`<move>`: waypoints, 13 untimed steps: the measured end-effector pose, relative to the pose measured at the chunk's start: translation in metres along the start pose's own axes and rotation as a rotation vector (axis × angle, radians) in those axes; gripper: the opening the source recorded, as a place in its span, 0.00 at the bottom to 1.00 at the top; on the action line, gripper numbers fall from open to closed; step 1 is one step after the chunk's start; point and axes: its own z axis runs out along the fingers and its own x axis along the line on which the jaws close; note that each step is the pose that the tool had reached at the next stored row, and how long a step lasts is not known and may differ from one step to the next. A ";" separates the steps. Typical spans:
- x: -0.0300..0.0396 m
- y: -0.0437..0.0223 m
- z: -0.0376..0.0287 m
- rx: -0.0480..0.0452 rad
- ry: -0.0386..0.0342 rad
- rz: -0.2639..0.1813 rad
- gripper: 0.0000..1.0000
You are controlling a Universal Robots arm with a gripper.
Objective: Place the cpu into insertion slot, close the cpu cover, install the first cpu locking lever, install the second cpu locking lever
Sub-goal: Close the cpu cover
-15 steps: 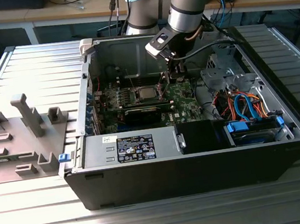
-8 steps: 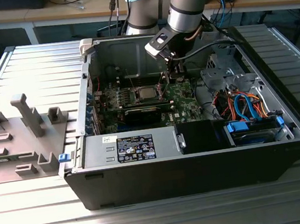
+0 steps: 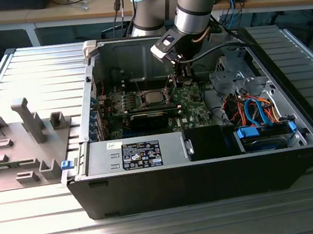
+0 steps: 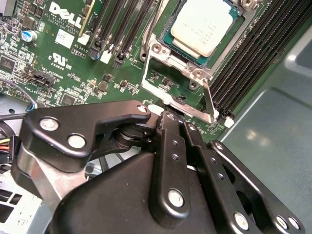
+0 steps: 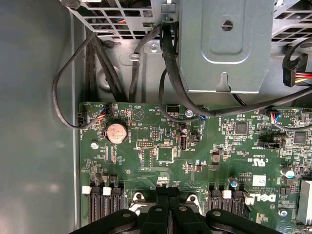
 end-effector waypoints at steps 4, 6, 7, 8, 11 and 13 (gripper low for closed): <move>0.0000 -0.0011 0.0002 0.0000 0.0000 0.000 0.11; 0.0000 -0.0016 0.0002 0.0000 -0.0001 0.000 0.11; 0.0000 -0.0020 0.0003 0.0000 0.0000 0.000 0.11; 0.0000 -0.0022 0.0004 0.0000 0.0000 0.000 0.11; 0.0001 -0.0027 0.0004 0.0000 0.0000 0.000 0.11; 0.0001 -0.0031 0.0005 0.0000 0.0000 0.000 0.11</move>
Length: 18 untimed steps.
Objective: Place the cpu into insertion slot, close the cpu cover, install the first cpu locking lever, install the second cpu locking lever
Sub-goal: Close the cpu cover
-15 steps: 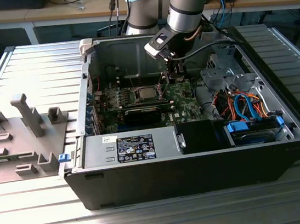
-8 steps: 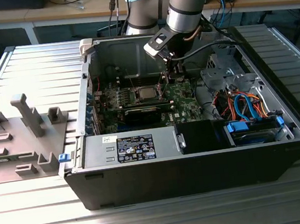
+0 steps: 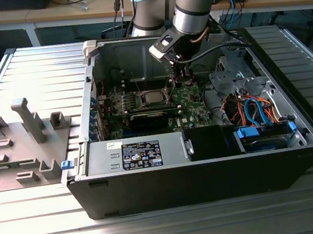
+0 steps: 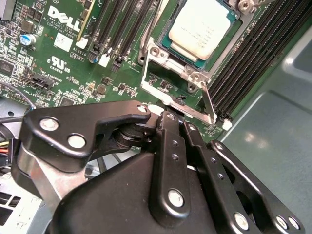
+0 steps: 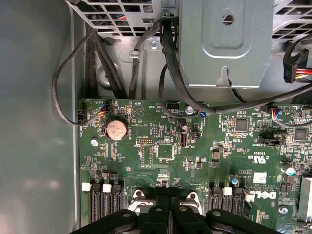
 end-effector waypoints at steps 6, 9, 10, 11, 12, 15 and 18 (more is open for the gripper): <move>0.0000 -0.0013 0.0002 0.0000 0.0000 0.000 0.11; 0.0000 -0.0022 0.0003 -0.0001 0.0000 0.000 0.11; 0.0000 -0.0025 0.0003 0.0000 0.0000 0.000 0.11; 0.0000 -0.0028 0.0004 0.0000 0.0000 0.000 0.11; 0.0000 -0.0030 0.0004 0.0000 0.0000 0.000 0.11; 0.0000 -0.0035 0.0005 0.0000 0.0000 0.000 0.11; 0.0001 -0.0040 0.0005 0.0000 0.0000 0.000 0.11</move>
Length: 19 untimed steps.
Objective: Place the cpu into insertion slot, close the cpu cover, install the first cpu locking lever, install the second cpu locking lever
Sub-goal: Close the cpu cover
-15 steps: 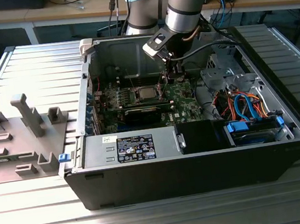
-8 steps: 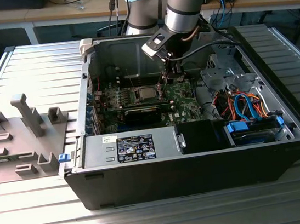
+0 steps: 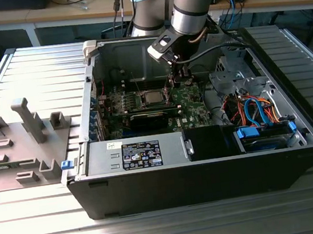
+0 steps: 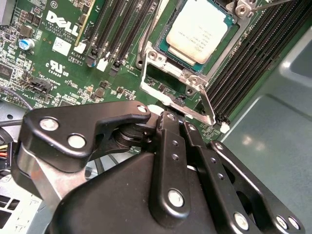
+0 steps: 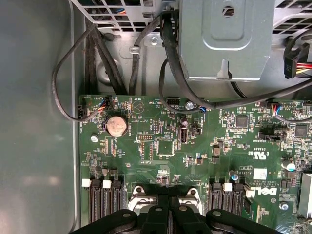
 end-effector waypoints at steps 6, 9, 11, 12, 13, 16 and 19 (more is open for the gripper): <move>0.0000 -0.0017 0.0002 0.0000 0.0000 0.000 0.11; 0.0000 -0.0028 0.0003 0.0000 0.0000 0.000 0.11; 0.0000 -0.0034 0.0004 0.0000 0.0000 0.000 0.11; 0.0001 -0.0038 0.0004 0.0000 0.0000 0.000 0.11; 0.0001 -0.0041 0.0004 0.0000 0.0000 0.000 0.11; 0.0001 -0.0051 0.0006 0.0000 -0.0001 0.000 0.11; 0.0001 -0.0060 0.0007 0.0000 0.0000 0.000 0.11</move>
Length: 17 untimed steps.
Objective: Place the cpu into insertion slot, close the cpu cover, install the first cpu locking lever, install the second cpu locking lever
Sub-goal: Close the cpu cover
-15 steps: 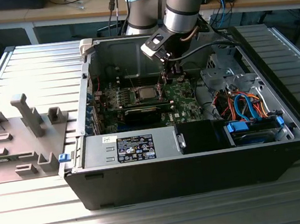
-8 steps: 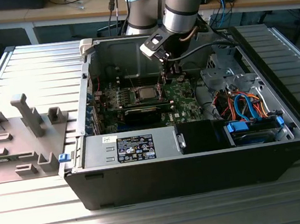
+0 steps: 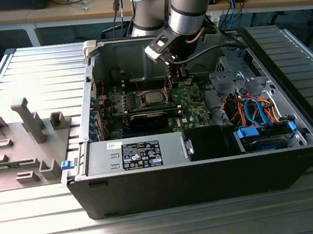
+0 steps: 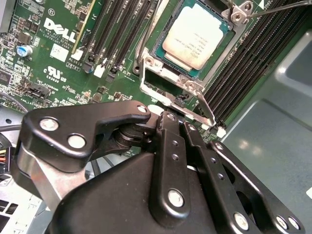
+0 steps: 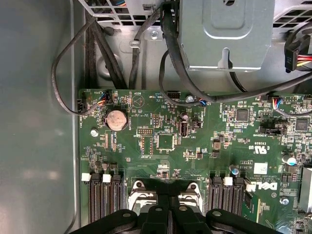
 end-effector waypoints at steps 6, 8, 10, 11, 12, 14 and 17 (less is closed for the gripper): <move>0.0000 -0.0024 0.0003 0.0000 0.0001 0.000 0.11; 0.0000 -0.0030 0.0003 0.0000 0.0000 0.000 0.11; 0.0001 -0.0039 0.0005 0.0000 0.0000 0.000 0.11; 0.0001 -0.0042 0.0005 0.0000 0.0000 0.000 0.11; 0.0001 -0.0047 0.0006 0.0000 0.0000 0.000 0.11; 0.0001 -0.0055 0.0007 0.0000 0.0000 0.000 0.11; 0.0001 -0.0067 0.0008 0.0000 0.0000 0.000 0.11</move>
